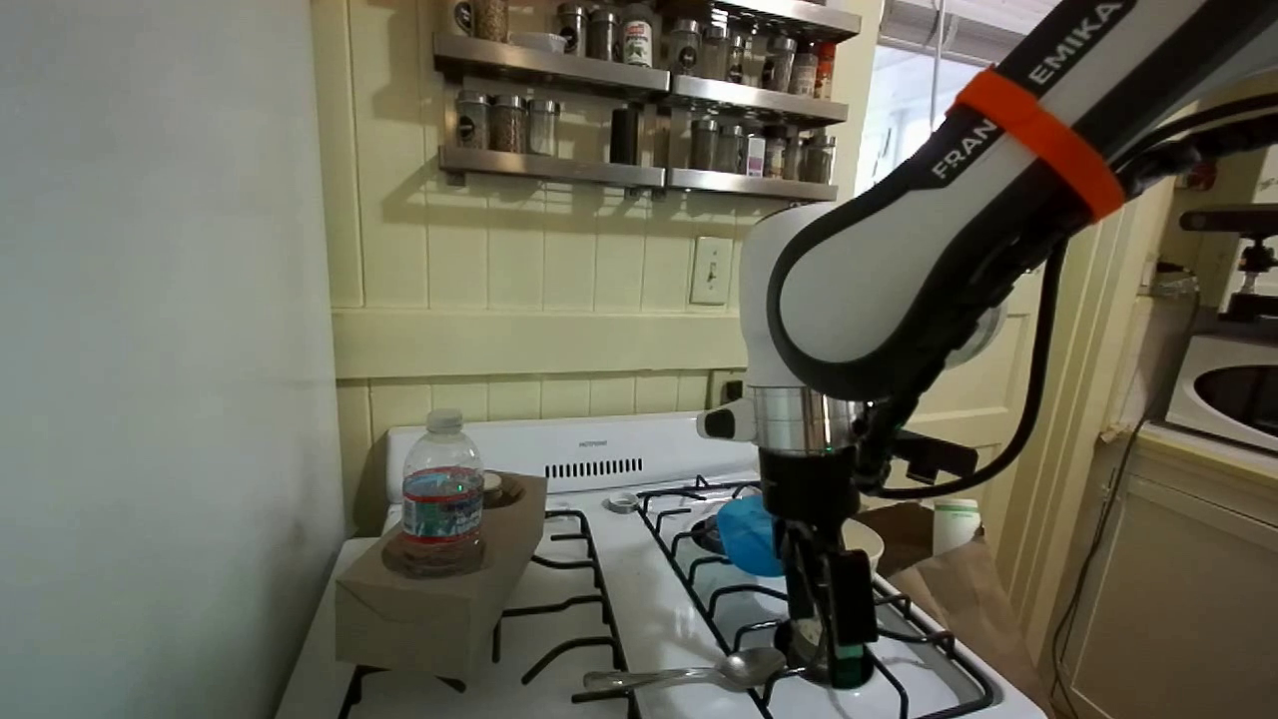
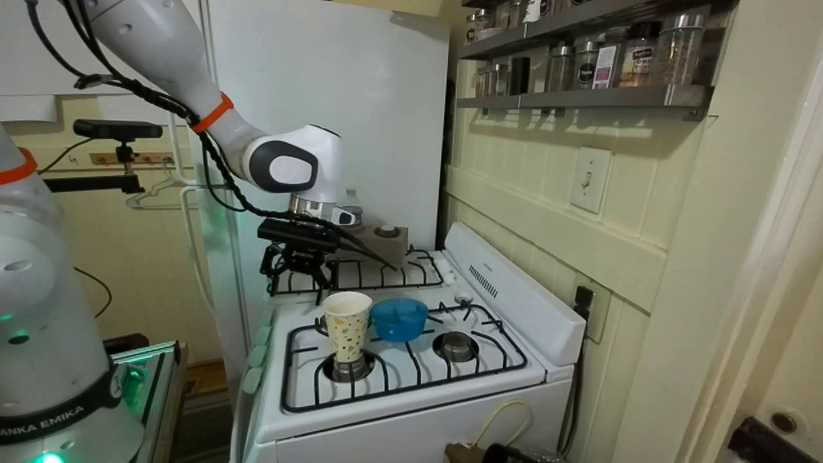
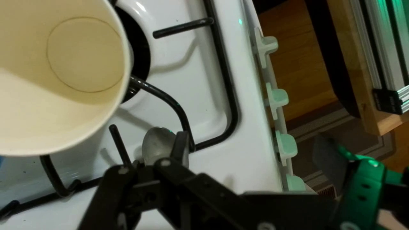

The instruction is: Place the spoon inside the cup

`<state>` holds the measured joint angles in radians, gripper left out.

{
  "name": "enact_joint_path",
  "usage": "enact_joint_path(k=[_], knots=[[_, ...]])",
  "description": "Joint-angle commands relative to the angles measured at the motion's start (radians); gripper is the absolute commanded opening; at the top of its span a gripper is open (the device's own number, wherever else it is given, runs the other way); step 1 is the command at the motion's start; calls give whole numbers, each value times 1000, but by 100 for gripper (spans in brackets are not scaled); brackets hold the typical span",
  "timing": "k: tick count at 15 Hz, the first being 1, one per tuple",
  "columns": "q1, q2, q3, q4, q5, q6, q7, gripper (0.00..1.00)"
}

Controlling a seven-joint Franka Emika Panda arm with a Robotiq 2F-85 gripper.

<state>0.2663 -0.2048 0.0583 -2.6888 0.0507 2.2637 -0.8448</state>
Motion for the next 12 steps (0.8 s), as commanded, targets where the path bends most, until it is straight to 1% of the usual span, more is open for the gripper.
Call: enact_joint_path(k=[1, 2, 5, 8, 11, 12], knots=[[-1, 7, 20, -10, -13, 85, -82, 100], [0, 29, 34, 4, -51, 124, -95, 100], [8, 82, 69, 33, -103, 245, -137, 100], [17, 148, 102, 60, -109, 319, -156, 100], [5, 209, 126, 75, -110, 365, -144, 100], [-2, 223, 131, 75, -127, 381, -121, 100]])
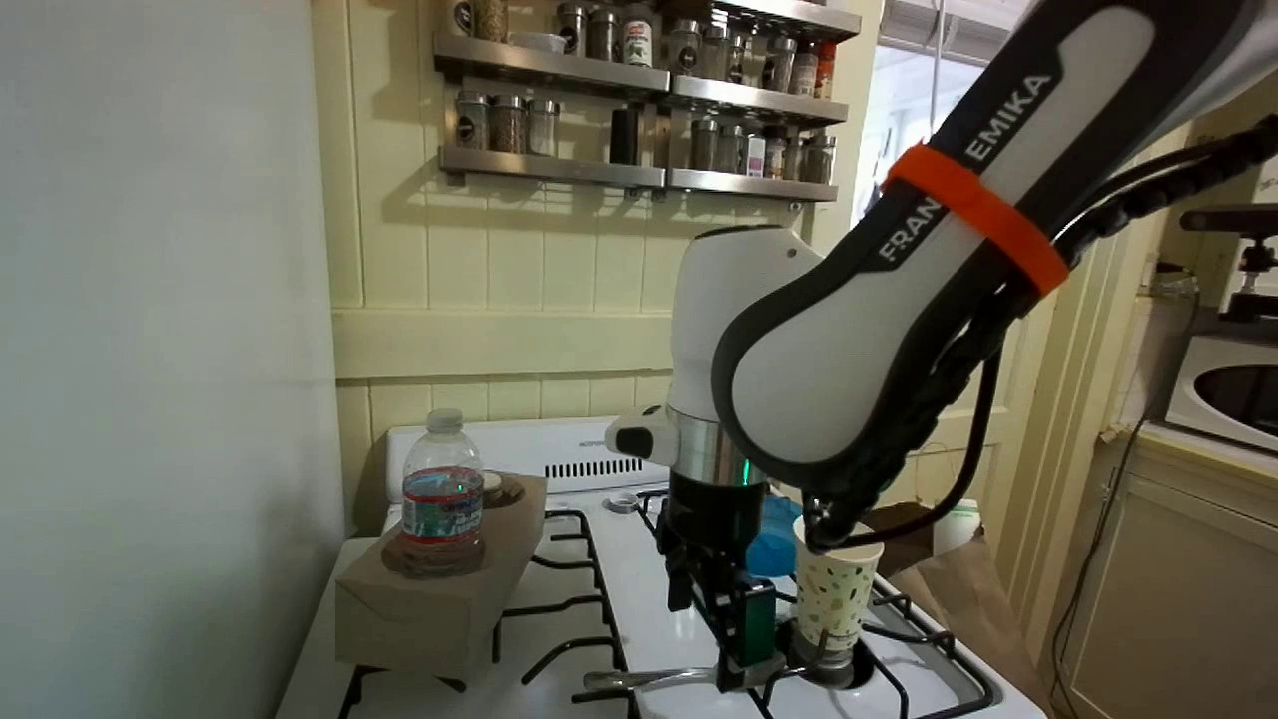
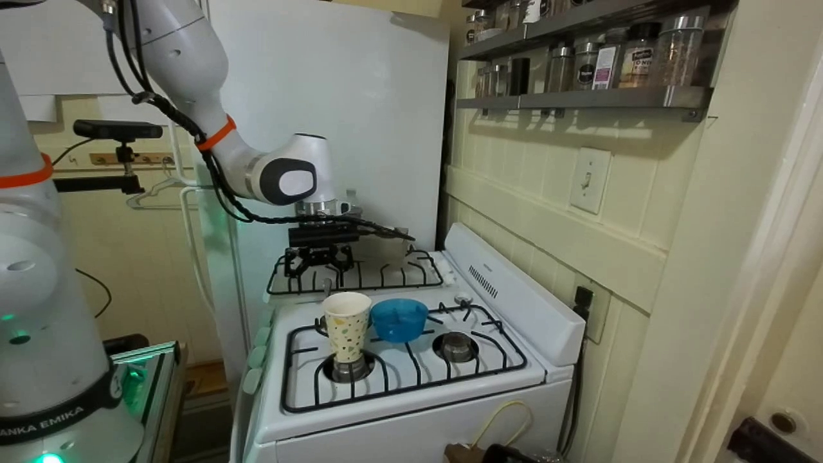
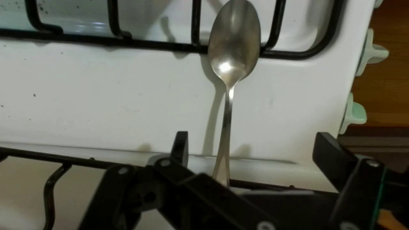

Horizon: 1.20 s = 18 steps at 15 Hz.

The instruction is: Place the spoon inside the cup

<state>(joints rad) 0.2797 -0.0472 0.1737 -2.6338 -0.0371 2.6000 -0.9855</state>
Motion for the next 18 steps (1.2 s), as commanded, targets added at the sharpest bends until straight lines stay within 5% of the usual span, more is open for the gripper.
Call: enact_joint_path(k=[1, 4, 6, 10, 15, 18], knots=[[-22, 84, 17, 21, -55, 61, 42, 100], [-37, 137, 16, 31, -98, 103, 103, 96], [-44, 173, 17, 43, -120, 125, 143, 70], [-47, 216, 14, 68, -194, 131, 218, 37], [-50, 150, 20, 51, -252, 106, 310, 4], [-65, 127, 31, 36, -208, 100, 298, 0]])
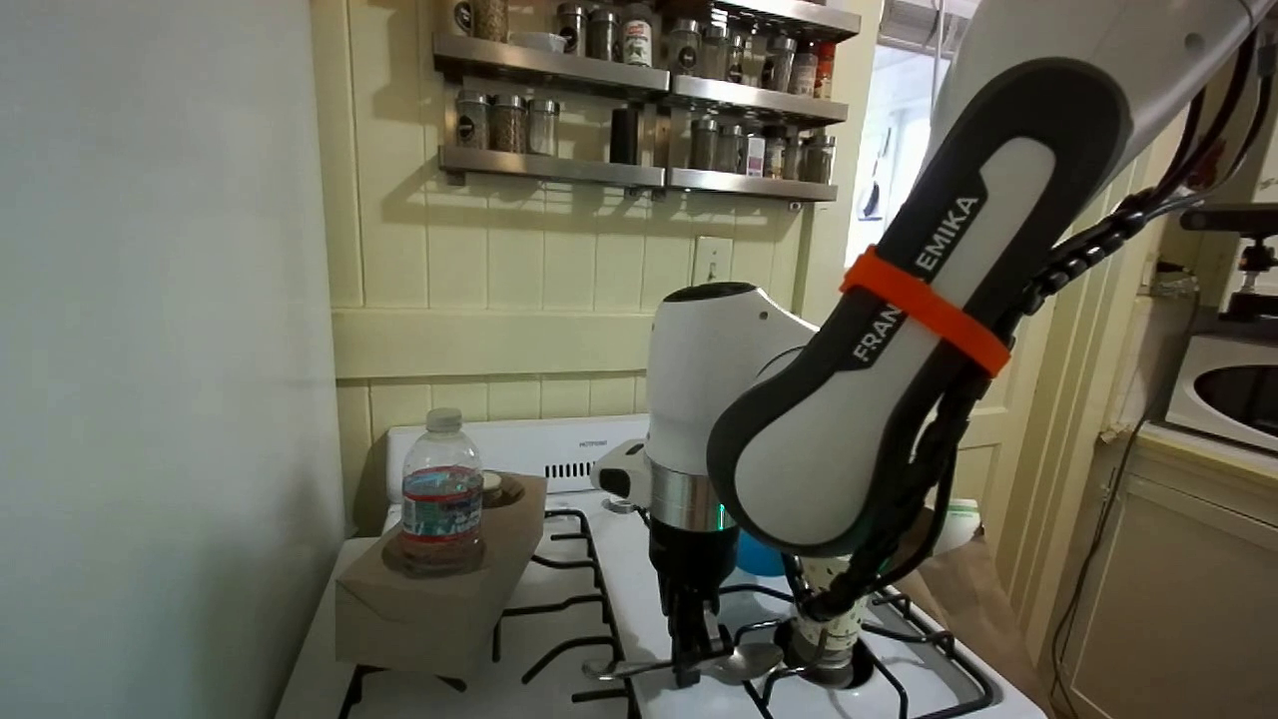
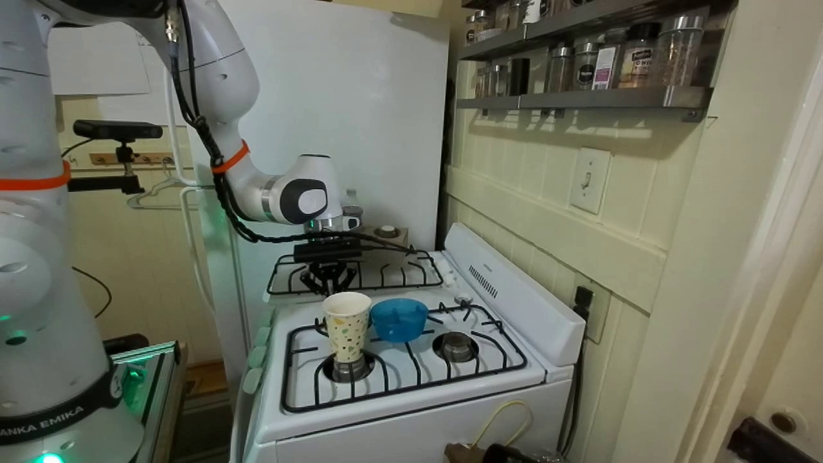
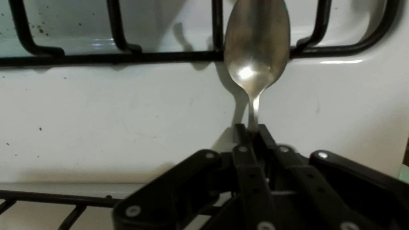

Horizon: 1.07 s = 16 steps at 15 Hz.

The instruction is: Place the spoon inside the cup

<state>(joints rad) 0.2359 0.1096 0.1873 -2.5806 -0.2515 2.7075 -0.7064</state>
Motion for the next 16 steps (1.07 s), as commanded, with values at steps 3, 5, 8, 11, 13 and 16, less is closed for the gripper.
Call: enact_joint_path(k=[3, 5, 8, 11, 13, 16], knots=[[-45, -88, 46, -55, 123, 7, -80, 3], [-57, -125, 72, -73, 281, 17, -233, 3], [-21, -165, 82, -60, 529, -20, -474, 3], [2, -266, 42, -96, 679, -65, -655, 3], [21, -348, -5, -138, 772, -72, -741, 3], [64, -508, -130, -228, 903, -88, -866, 3]])
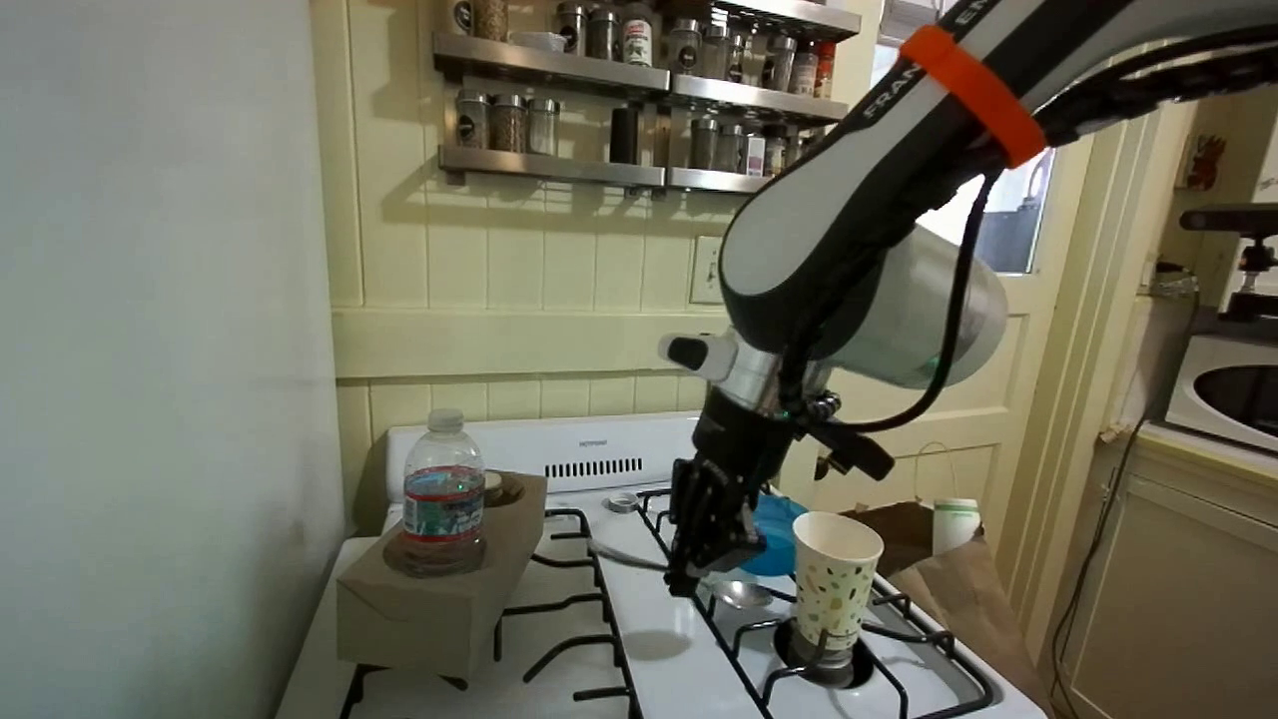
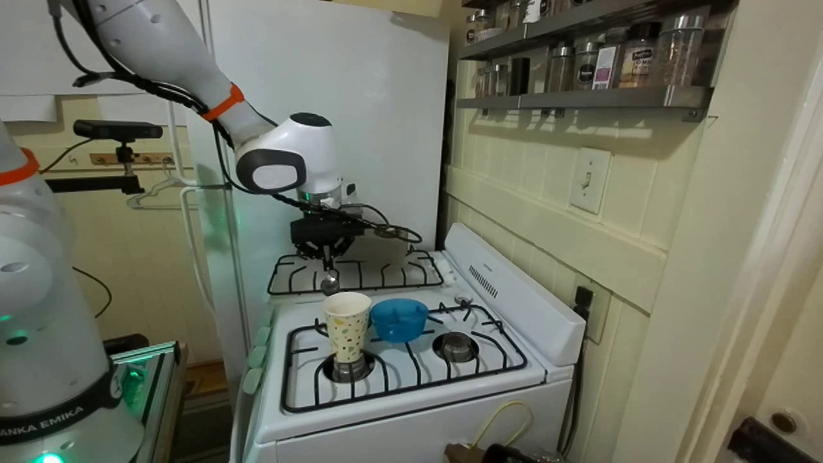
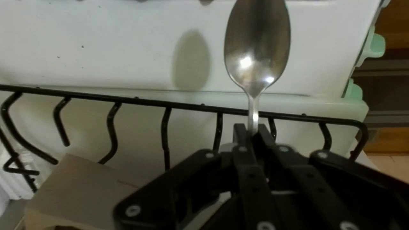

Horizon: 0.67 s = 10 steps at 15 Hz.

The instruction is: Place the spoon inside the cup

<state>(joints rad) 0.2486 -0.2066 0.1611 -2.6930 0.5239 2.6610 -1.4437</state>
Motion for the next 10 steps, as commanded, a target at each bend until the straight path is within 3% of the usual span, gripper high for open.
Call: enact_joint_path(k=[1, 2, 5, 7, 10], knots=[[78, -233, -156, -136, 183, -37, -187, 3], [82, -198, -201, -53, 186, -69, -212, 3], [130, -275, -295, -54, 280, -75, -318, 3], [121, -365, -319, -116, 322, -80, -341, 3], [103, -317, -362, -55, 365, -134, -338, 3]])
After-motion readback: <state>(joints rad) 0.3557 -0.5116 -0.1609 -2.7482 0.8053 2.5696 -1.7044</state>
